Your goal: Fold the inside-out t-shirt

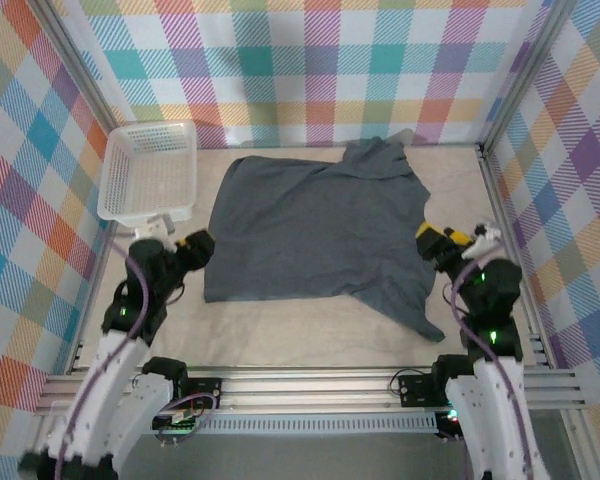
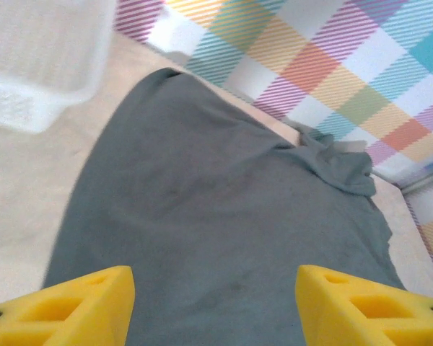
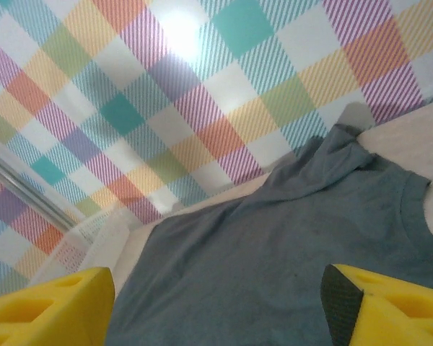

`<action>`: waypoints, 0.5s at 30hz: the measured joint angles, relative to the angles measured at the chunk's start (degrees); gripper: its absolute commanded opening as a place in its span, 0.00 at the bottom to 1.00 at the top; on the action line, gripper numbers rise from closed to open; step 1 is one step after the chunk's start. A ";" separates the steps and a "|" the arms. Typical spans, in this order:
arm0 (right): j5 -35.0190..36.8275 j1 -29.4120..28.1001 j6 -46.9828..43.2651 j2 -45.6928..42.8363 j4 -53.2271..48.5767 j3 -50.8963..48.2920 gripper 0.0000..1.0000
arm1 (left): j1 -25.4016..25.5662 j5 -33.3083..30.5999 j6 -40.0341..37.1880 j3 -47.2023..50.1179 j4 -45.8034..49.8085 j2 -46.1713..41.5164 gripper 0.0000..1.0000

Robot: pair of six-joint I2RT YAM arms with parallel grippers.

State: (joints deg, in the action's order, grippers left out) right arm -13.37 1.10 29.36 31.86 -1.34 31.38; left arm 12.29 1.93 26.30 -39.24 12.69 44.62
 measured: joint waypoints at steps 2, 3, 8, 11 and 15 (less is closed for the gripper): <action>-0.90 0.00 -1.18 10.64 -1.42 6.80 0.60 | 2.73 -0.11 -1.11 -8.81 -0.74 13.07 0.47; -0.83 0.00 -1.40 15.72 -2.86 10.71 0.55 | 3.63 -0.37 -1.62 -12.52 -0.66 17.92 0.42; 1.77 0.00 -2.62 44.28 -14.43 31.63 0.31 | 5.33 -4.46 -0.98 -32.70 5.09 47.82 0.04; 2.62 0.00 -2.12 56.54 -19.37 35.63 0.15 | 4.96 -5.95 0.15 -38.82 9.49 59.91 0.00; 5.01 0.07 0.76 67.01 -25.22 35.87 0.03 | 4.44 -6.75 2.67 -40.63 14.53 67.34 0.00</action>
State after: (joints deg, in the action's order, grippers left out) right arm -8.36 1.17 30.13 98.87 -26.57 67.24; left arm 16.73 -4.82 28.97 -79.88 27.22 111.96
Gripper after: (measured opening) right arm 0.086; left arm 0.052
